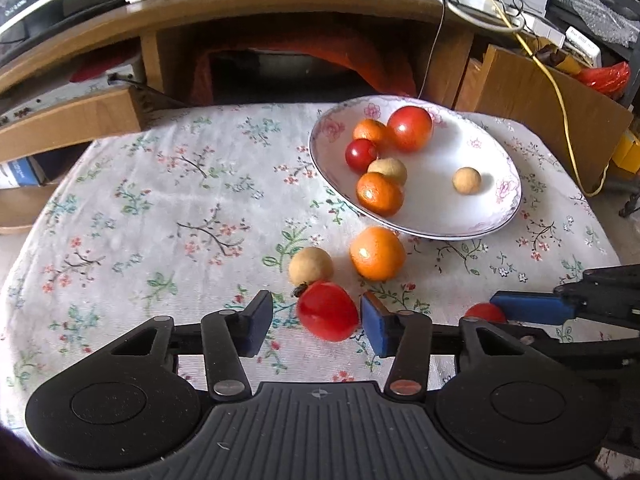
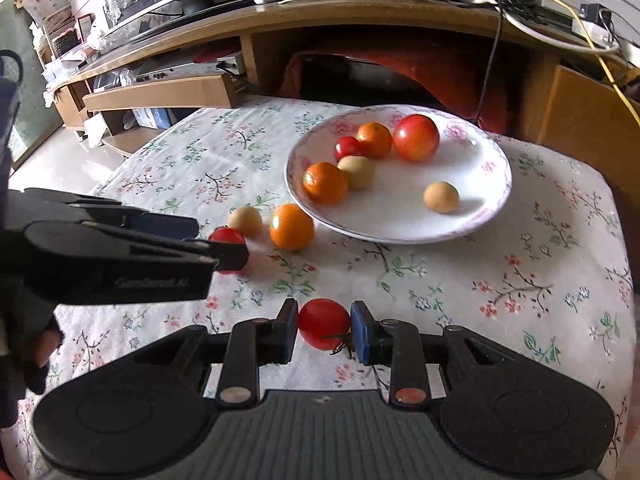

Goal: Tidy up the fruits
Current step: 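Grasp a red tomato with the left tool while the right tool grasps another red tomato, then carry both held red tomatoes over the white bowl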

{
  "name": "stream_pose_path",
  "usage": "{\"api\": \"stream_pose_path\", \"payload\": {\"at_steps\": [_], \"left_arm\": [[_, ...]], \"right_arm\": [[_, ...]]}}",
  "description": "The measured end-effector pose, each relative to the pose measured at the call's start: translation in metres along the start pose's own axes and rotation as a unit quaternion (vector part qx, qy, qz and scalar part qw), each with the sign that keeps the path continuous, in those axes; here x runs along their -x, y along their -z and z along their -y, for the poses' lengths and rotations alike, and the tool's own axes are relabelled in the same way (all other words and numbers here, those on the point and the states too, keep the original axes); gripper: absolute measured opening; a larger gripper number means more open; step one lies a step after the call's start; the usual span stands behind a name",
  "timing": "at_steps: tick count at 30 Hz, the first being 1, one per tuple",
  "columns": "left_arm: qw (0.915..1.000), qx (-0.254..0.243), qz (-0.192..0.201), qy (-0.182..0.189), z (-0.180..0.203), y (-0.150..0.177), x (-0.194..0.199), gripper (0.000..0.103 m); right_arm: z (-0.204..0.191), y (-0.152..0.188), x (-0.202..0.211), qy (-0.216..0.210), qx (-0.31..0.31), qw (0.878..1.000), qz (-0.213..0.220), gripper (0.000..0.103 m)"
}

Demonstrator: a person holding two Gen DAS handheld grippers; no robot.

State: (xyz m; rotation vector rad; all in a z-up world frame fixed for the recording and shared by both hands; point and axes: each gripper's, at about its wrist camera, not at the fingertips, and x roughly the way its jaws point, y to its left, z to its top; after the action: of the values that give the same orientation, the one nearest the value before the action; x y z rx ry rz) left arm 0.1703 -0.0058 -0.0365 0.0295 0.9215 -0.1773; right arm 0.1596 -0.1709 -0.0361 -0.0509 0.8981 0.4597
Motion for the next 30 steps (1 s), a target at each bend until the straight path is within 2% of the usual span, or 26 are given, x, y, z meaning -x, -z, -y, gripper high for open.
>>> {"api": "stream_pose_path", "payload": {"at_steps": [1,5,11,18,23,27,30], "left_arm": [[1.0,0.0,-0.003,0.002,0.001,0.0,-0.003,0.048],[1.0,-0.002,0.003,0.001,0.003,0.0,-0.004,0.041],[0.9999,-0.012,-0.002,0.008,0.003,0.007,0.003,0.041],[0.9987,-0.044,-0.016,0.022,0.007,0.032,0.031,0.041],[0.9971,-0.059,-0.033,0.035,0.014,0.058,0.045,0.041],[0.9965,-0.071,-0.027,0.036,0.019,0.068,0.05,0.041],[0.9965,-0.074,-0.018,0.035,0.017,0.07,0.049,0.045]], "right_arm": [[0.001,0.001,0.0,0.001,-0.001,1.0,-0.001,0.029],[0.007,0.001,0.001,0.003,-0.007,1.0,0.002,0.029],[0.007,0.002,0.002,0.006,-0.005,1.0,0.0,0.029],[0.0,0.008,0.013,0.005,0.007,1.0,-0.005,0.029],[-0.007,0.029,0.029,0.009,0.014,1.0,-0.016,0.029],[-0.016,0.045,0.037,0.015,0.027,0.999,-0.019,0.029],[-0.021,0.051,0.042,0.016,0.028,0.999,-0.02,0.029]]}}
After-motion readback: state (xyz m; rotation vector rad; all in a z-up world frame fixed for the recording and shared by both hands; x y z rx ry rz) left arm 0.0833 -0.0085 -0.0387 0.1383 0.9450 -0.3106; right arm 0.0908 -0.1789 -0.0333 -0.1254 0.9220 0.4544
